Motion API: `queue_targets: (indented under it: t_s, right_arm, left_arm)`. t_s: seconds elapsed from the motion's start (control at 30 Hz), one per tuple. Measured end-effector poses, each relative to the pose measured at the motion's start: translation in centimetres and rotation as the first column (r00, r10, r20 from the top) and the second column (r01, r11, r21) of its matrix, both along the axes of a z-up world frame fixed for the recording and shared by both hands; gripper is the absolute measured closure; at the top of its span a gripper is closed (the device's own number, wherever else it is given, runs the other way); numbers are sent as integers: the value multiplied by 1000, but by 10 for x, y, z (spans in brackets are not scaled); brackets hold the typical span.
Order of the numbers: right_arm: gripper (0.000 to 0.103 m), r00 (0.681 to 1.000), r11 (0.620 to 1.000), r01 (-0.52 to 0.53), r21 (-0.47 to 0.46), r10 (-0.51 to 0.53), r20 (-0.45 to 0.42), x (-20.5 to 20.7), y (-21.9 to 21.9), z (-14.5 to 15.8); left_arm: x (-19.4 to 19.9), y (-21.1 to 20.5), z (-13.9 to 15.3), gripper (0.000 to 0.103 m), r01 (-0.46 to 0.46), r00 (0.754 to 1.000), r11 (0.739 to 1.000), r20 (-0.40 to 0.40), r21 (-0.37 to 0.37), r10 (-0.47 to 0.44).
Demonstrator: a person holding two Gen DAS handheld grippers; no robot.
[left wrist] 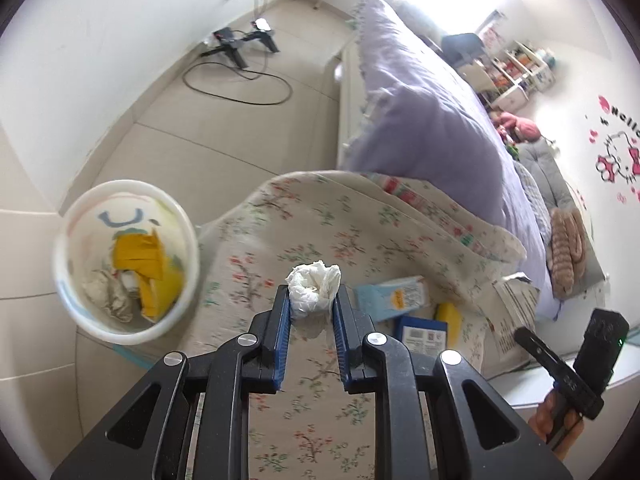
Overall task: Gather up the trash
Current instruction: 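Carry tissue and pecan wrapper over the white bucket and open both grippers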
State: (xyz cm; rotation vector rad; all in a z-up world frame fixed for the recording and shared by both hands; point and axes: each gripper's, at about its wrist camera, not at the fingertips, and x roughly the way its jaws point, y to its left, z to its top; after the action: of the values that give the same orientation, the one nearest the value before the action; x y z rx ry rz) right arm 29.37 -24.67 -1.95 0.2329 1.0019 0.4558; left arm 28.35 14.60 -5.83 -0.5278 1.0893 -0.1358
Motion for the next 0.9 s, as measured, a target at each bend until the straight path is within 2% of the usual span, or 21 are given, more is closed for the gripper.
queue_targets:
  t_s: [0.27, 0.53, 0.63, 0.73, 0.83, 0.9]
  right_arm:
    - [95, 992, 981, -124, 152, 125, -1, 3, 72, -2]
    - [95, 970, 952, -227, 206, 239, -35, 20, 167, -22]
    - [95, 961, 947, -250, 202, 268, -64, 26, 199, -34]
    - [94, 957, 948, -257, 189, 277, -86, 33, 227, -45]
    - [94, 955, 945, -250, 213, 277, -106, 40, 248, -56]
    - [94, 953, 937, -249, 244, 282, -111, 43, 262, -62]
  left_arm:
    - [5, 62, -34, 82, -129, 987, 992, -96, 12, 130]
    - [8, 102, -70, 81, -203, 962, 979, -192, -20, 196]
    - [7, 115, -79, 81, -237, 951, 970, -218, -56, 220]
    - [7, 125, -84, 81, -260, 943, 964, -232, -58, 240]
    - [8, 133, -89, 77, -284, 935, 958, -234, -48, 265]
    - [8, 139, -91, 61, -300, 932, 951, -232, -67, 278]
